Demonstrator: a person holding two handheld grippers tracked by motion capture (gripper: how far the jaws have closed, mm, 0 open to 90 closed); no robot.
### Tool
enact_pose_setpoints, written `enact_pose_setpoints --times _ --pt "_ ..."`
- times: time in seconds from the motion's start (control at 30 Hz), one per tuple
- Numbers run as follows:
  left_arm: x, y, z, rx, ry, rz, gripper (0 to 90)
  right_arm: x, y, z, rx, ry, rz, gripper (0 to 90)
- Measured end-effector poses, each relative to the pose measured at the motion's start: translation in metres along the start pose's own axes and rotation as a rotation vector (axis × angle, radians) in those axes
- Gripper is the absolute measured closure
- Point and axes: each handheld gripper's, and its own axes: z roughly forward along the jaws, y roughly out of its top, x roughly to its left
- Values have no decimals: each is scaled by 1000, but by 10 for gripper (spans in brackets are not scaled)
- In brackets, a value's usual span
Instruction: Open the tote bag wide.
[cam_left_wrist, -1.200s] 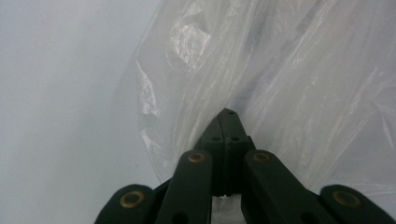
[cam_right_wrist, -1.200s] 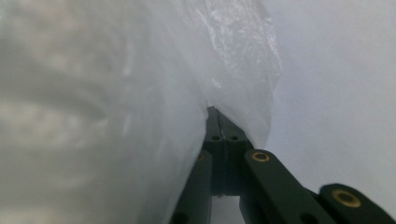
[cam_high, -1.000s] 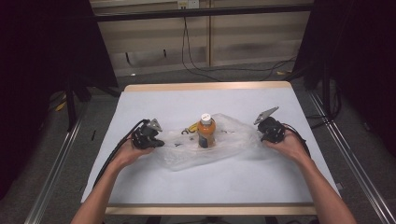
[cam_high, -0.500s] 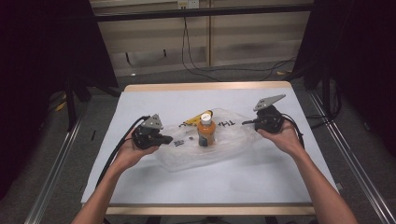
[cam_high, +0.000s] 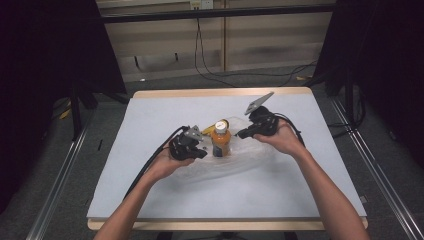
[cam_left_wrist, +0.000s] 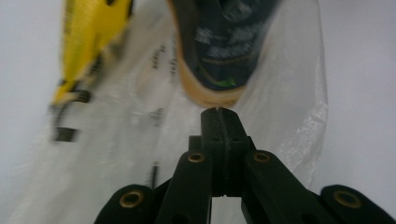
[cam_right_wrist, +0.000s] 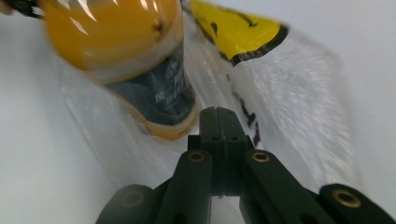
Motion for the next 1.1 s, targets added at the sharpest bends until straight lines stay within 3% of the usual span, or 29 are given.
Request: enact_pose_setpoints --times 0.07,0.1,0.13,0.17,0.33,0.57,0.7,0.73,0.77,0.8,0.87,0.9,0.97,1.07,1.1 --pt "-5 -2 8 25 0 9 900 -3 3 20 72 30 16 900" --pt "-5 -2 8 25 0 9 900 -3 3 20 72 30 16 900" --pt "-7 -2 11 37 -9 13 900 -7 4 37 136 55 22 900" --pt "-9 -3 15 38 -14 23 900 -9 6 43 165 55 18 900" --pt "-19 -2 22 64 -15 49 900 -17 11 67 252 88 53 900" --pt "-43 2 28 92 -36 112 900 -31 28 89 285 95 74 900" --pt "-57 3 28 101 -61 131 900 -38 39 98 283 63 73 900" --pt "-70 4 27 121 -68 168 900 -43 46 103 274 54 80 900" --pt "-78 5 27 122 -71 174 900 -46 49 105 272 49 79 900" --pt "-83 6 25 150 -73 218 900 -48 52 108 270 36 77 900" --pt "-88 6 25 154 -84 230 900 -49 54 109 273 24 79 900" --pt "-94 6 24 157 -93 252 900 -52 60 113 286 -19 58 900" --pt "-109 3 23 148 -107 252 900 -54 66 117 298 -48 48 900" --pt "-116 2 20 165 -117 281 900 -56 74 122 319 -106 49 900" --pt "-116 2 20 165 -117 281 900 -56 74 122 319 -106 49 900"
